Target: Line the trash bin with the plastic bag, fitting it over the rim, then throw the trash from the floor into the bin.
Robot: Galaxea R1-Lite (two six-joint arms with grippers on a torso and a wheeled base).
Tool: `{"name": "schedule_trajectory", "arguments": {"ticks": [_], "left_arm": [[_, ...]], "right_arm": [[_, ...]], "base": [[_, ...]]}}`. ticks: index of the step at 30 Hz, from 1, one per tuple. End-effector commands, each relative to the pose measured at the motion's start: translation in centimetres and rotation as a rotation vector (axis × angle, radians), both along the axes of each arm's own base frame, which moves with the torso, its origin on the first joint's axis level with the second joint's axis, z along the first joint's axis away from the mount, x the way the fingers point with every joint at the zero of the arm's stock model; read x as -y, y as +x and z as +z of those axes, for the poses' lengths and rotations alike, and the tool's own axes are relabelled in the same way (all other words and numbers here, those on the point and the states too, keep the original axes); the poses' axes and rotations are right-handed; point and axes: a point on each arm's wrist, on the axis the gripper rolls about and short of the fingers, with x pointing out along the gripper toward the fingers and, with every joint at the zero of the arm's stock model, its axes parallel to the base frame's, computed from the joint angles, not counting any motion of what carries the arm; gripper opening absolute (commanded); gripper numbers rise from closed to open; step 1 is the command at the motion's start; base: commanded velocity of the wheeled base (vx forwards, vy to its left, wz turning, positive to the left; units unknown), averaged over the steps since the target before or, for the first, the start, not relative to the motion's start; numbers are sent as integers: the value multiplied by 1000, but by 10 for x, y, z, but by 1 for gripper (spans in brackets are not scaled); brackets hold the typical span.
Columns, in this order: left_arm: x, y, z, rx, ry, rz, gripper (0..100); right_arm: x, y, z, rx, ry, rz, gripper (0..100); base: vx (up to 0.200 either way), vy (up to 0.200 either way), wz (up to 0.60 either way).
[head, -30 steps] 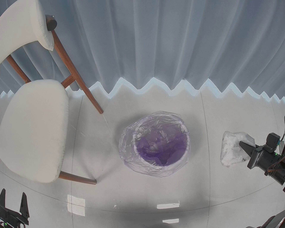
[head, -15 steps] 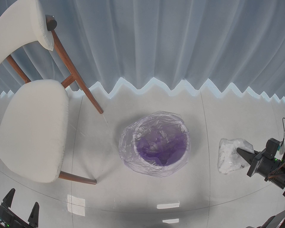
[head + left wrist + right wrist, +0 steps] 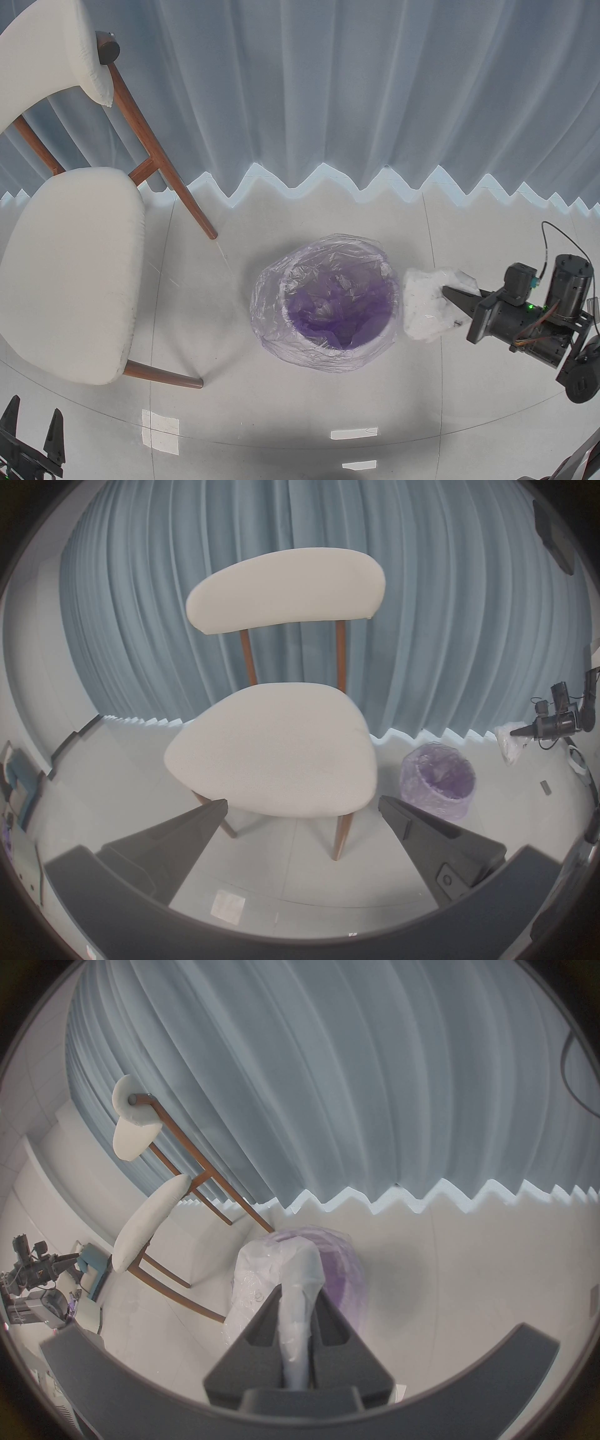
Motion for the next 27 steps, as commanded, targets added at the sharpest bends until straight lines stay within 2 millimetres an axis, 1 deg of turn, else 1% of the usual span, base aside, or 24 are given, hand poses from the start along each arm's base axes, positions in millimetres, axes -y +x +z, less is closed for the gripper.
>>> {"name": "schedule_trajectory", "arguments": {"ticks": [1, 3, 5, 6, 7, 8, 10, 11, 13, 15, 17, 18, 19, 21, 23, 26, 27], "left_arm": [[-4, 0, -5, -19, 5, 177, 100], [-5, 0, -5, -18, 7, 243, 100], [-5, 0, -5, -18, 6, 246, 100], [-5, 0, -5, -17, 7, 247, 100], [-5, 0, -4, -15, 4, 248, 100], [-5, 0, -4, -13, 2, 249, 100], [-3, -4, -5, 12, -8, 374, 100], [-3, -5, -5, 26, -10, 390, 100], [-3, -5, -6, 28, 6, 343, 100], [-3, -6, -6, 38, 42, 300, 100], [1, -7, -6, 59, 103, 131, 100], [1, -7, -6, 58, 108, 105, 100], [4, -6, -6, 61, 127, -45, 100], [8, -6, -7, 65, 145, -205, 100], [8, -7, -7, 59, 147, -214, 100], [6, -6, -7, 54, 106, -128, 100], [4, -6, -7, 62, 29, -31, 100]], "right_arm": [[-40, 46, -29, -8, -6, 70, 0], [-48, 56, -29, 11, -5, 79, 0], [-54, 67, -30, 37, -15, 75, 0], [-55, 69, -30, 44, -18, 71, 0], [-59, 77, -31, 61, -28, 51, 0], [-60, 80, -32, 64, -31, 45, 0], [-65, 90, -33, 82, -27, 26, 0], [-67, 93, -35, 84, -26, 28, 0], [-69, 98, -41, 84, -26, 28, 0], [-70, 99, -46, 80, -30, 30, 0], [-72, 104, -56, 84, -30, 29, 0], [-73, 105, -59, 84, -30, 29, 0], [-75, 111, -65, 112, -17, 24, 0], [-79, 114, -73, 135, -5, 30, 0], [-86, 111, -76, 142, -1, 51, 0], [-93, 112, -74, 155, 8, 64, 0], [-96, 115, -72, 167, 15, 68, 0]], "base": [[0, 0, 0], [0, 0, 0], [0, 0, 0], [0, 0, 0], [0, 0, 0], [0, 0, 0], [0, 0, 0], [0, 0, 0], [0, 0, 0], [0, 0, 0], [0, 0, 0], [0, 0, 0], [0, 0, 0], [0, 0, 0], [0, 0, 0], [0, 0, 0], [0, 0, 0]]}}
